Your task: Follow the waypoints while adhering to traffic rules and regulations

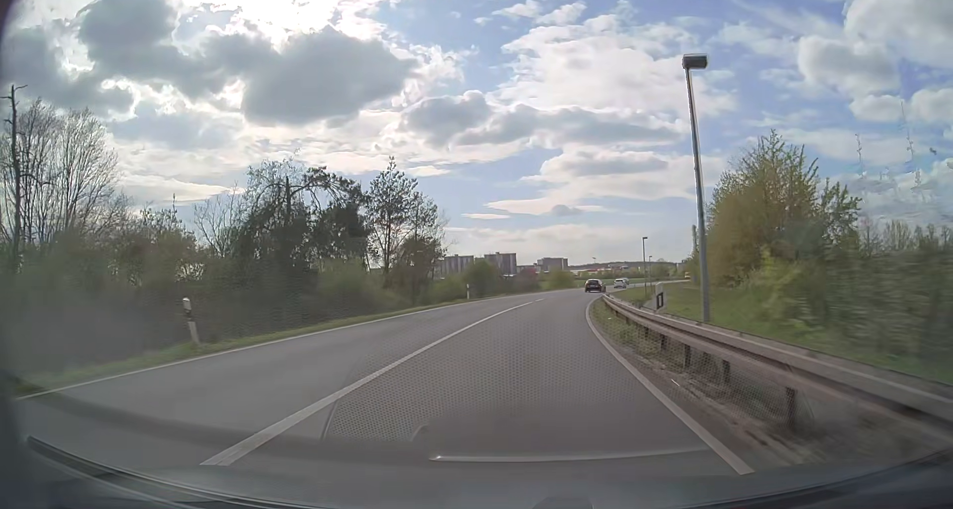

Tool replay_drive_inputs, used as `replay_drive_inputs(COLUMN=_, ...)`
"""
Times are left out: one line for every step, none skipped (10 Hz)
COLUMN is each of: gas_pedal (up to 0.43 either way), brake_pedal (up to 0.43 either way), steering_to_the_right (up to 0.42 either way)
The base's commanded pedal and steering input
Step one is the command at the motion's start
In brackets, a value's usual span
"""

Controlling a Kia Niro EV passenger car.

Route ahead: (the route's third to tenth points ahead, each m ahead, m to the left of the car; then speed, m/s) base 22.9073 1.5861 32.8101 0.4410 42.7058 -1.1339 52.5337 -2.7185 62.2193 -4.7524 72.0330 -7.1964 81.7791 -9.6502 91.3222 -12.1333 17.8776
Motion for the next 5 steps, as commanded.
replay_drive_inputs(gas_pedal=0.039, brake_pedal=0.000, steering_to_the_right=0.019)
replay_drive_inputs(gas_pedal=0.039, brake_pedal=0.000, steering_to_the_right=0.019)
replay_drive_inputs(gas_pedal=0.039, brake_pedal=0.000, steering_to_the_right=0.019)
replay_drive_inputs(gas_pedal=0.039, brake_pedal=0.000, steering_to_the_right=0.018)
replay_drive_inputs(gas_pedal=0.039, brake_pedal=0.000, steering_to_the_right=0.019)
